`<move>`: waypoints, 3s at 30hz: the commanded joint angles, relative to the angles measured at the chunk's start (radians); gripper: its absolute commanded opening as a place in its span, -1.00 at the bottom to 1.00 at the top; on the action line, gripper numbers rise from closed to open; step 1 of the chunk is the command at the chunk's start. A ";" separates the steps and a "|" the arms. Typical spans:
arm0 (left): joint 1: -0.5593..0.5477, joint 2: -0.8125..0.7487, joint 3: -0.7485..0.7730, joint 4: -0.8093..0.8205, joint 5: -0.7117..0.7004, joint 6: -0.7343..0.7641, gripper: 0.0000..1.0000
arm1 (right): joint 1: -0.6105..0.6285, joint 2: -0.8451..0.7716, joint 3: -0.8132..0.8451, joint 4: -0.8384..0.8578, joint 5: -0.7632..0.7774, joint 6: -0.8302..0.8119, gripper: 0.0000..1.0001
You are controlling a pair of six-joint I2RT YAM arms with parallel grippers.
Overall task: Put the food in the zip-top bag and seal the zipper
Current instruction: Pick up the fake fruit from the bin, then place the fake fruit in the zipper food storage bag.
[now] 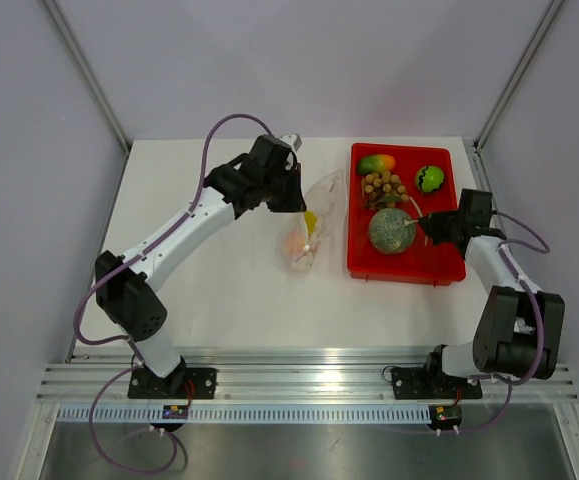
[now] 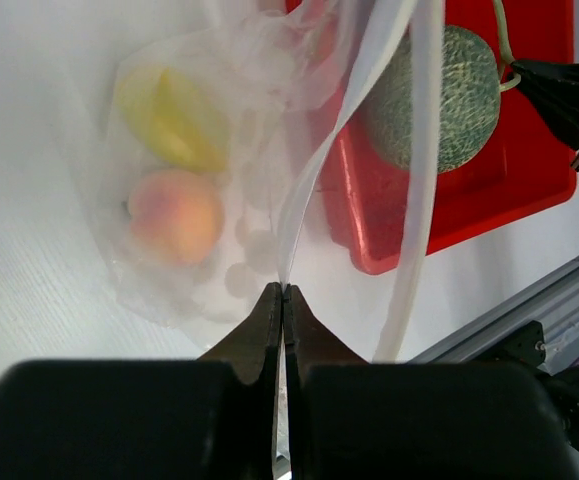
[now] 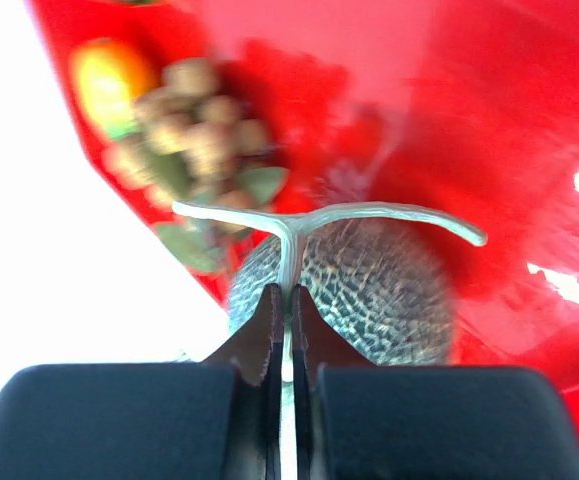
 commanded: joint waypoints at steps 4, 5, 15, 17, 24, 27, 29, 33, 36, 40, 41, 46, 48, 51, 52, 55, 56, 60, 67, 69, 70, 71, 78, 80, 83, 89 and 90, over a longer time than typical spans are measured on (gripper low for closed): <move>-0.044 0.073 0.150 0.007 0.021 -0.002 -1.00 | 0.004 -0.152 0.130 -0.110 0.112 -0.244 -1.00; -0.057 0.081 0.176 0.004 0.021 -0.002 -1.00 | 0.004 -0.178 0.138 -0.114 0.123 -0.287 -1.00; -0.074 0.124 0.235 -0.006 0.028 -0.008 -1.00 | 0.027 -0.301 0.309 -0.151 -0.007 -0.461 -1.00; -0.074 0.124 0.230 -0.008 0.028 -0.008 -1.00 | 0.065 -0.312 0.343 -0.154 -0.036 -0.470 -1.00; -0.074 0.121 0.225 -0.011 0.031 -0.010 -1.00 | 0.260 -0.306 0.495 -0.141 -0.044 -0.468 -1.00; -0.074 0.117 0.225 -0.013 0.028 -0.008 -1.00 | 0.332 -0.291 0.524 -0.118 -0.040 -0.450 -1.00; -0.074 0.117 0.225 -0.013 0.030 -0.008 -1.00 | 0.357 -0.275 0.533 -0.098 -0.040 -0.438 -1.00; -0.074 0.117 0.219 -0.009 0.031 -0.013 -1.00 | 0.405 -0.246 0.521 -0.084 -0.037 -0.427 -1.00; -0.074 0.113 0.216 -0.006 0.031 -0.011 -1.00 | 0.446 -0.228 0.477 -0.084 -0.009 -0.428 -1.00; -0.075 0.112 0.219 -0.003 0.039 -0.013 -1.00 | 0.464 -0.214 0.374 -0.084 0.031 -0.436 -1.00; -0.074 0.112 0.222 -0.005 0.042 -0.013 -1.00 | 0.463 -0.208 0.339 -0.090 0.045 -0.442 -1.00; -0.074 0.113 0.221 0.000 0.062 -0.016 -1.00 | 0.463 -0.226 0.247 -0.118 0.083 -0.462 -1.00; -0.072 0.118 0.221 0.006 0.074 -0.020 -1.00 | 0.464 -0.235 0.234 -0.128 0.091 -0.473 -1.00; -0.070 0.126 0.225 0.012 0.087 -0.022 -1.00 | 0.471 -0.255 0.225 -0.128 0.094 -0.507 -1.00; -0.070 0.129 0.225 0.014 0.090 -0.022 -1.00 | 0.471 -0.263 0.225 -0.128 0.094 -0.529 -1.00; -0.067 0.133 0.225 0.017 0.099 -0.026 -1.00 | 0.477 -0.284 0.214 -0.133 0.106 -0.550 -1.00; -0.066 0.132 0.225 0.018 0.100 -0.028 -1.00 | 0.478 -0.291 0.207 -0.136 0.111 -0.548 -1.00; -0.066 0.138 0.224 0.018 0.113 -0.036 -1.00 | 0.480 -0.330 0.176 -0.119 0.132 -0.519 -1.00; -0.066 0.136 0.210 0.055 0.148 -0.075 -1.00 | 0.494 -0.375 0.079 0.003 0.219 -0.242 -1.00; -0.066 0.139 0.216 0.052 0.151 -0.076 -1.00 | 0.504 -0.366 0.070 0.043 0.238 -0.200 -1.00; -0.066 0.141 0.222 0.046 0.151 -0.074 -1.00 | 0.507 -0.345 0.075 0.050 0.256 -0.177 -1.00; -0.066 0.141 0.224 0.044 0.151 -0.074 -1.00 | 0.510 -0.334 0.091 0.051 0.269 -0.168 -1.00; -0.066 0.141 0.238 0.043 0.160 -0.077 -1.00 | 0.526 -0.266 0.164 0.088 0.335 -0.103 -1.00; -0.066 0.146 0.251 0.040 0.160 -0.077 -1.00 | 0.530 -0.260 0.174 0.091 0.347 -0.093 -1.00; -0.066 0.153 0.262 0.038 0.163 -0.076 -1.00 | 0.550 -0.262 0.153 0.079 0.379 -0.089 -1.00; -0.066 0.170 0.279 0.050 0.179 -0.088 -1.00 | 0.624 -0.225 0.064 0.048 0.436 -0.085 -1.00; -0.066 0.175 0.279 0.052 0.188 -0.091 -1.00 | 0.630 -0.223 0.056 0.059 0.437 -0.082 -1.00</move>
